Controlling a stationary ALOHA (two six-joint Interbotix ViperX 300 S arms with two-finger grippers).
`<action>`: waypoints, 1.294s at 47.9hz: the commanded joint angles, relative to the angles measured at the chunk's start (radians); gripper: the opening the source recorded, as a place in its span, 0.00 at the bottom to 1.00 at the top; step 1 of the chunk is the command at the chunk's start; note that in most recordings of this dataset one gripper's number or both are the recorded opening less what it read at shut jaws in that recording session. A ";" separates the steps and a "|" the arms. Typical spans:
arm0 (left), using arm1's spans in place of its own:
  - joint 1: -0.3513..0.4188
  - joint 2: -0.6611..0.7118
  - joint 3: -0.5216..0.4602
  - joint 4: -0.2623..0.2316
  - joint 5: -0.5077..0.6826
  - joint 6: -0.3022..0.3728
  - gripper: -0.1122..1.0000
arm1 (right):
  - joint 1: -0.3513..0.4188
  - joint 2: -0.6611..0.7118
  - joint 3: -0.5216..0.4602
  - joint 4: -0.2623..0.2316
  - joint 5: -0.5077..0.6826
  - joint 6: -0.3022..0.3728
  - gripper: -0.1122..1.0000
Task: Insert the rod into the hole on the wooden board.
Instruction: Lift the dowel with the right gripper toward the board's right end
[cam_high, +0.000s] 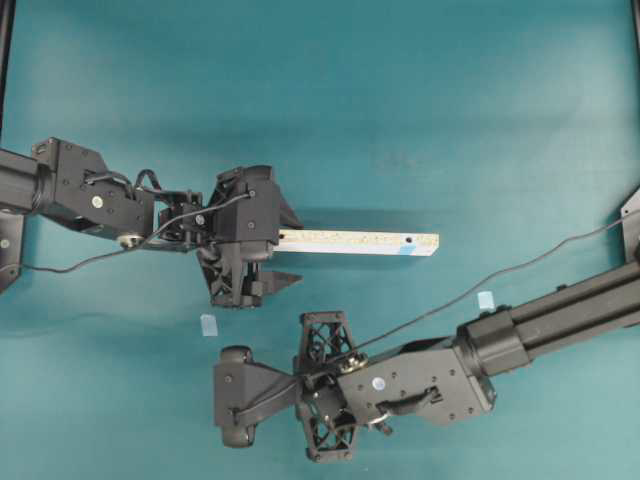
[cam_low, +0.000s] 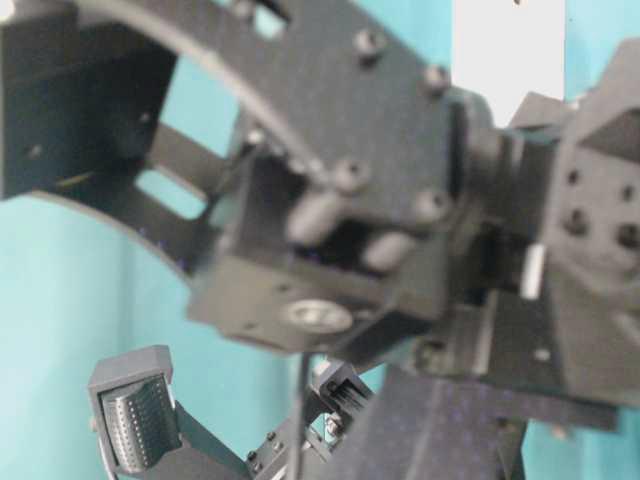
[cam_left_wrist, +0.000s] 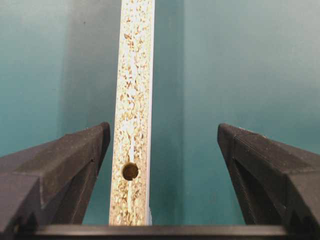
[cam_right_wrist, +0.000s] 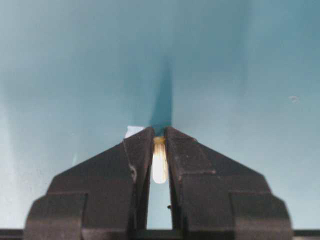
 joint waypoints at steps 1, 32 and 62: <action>-0.003 -0.015 -0.006 0.000 -0.008 -0.003 1.00 | 0.000 -0.080 -0.009 -0.020 -0.003 -0.002 0.19; -0.003 0.008 -0.021 0.000 -0.012 -0.002 1.00 | -0.055 -0.327 0.121 -0.087 -0.101 -0.008 0.19; 0.017 0.040 -0.034 0.002 -0.063 0.014 0.97 | -0.098 -0.537 0.371 -0.103 -0.293 -0.002 0.19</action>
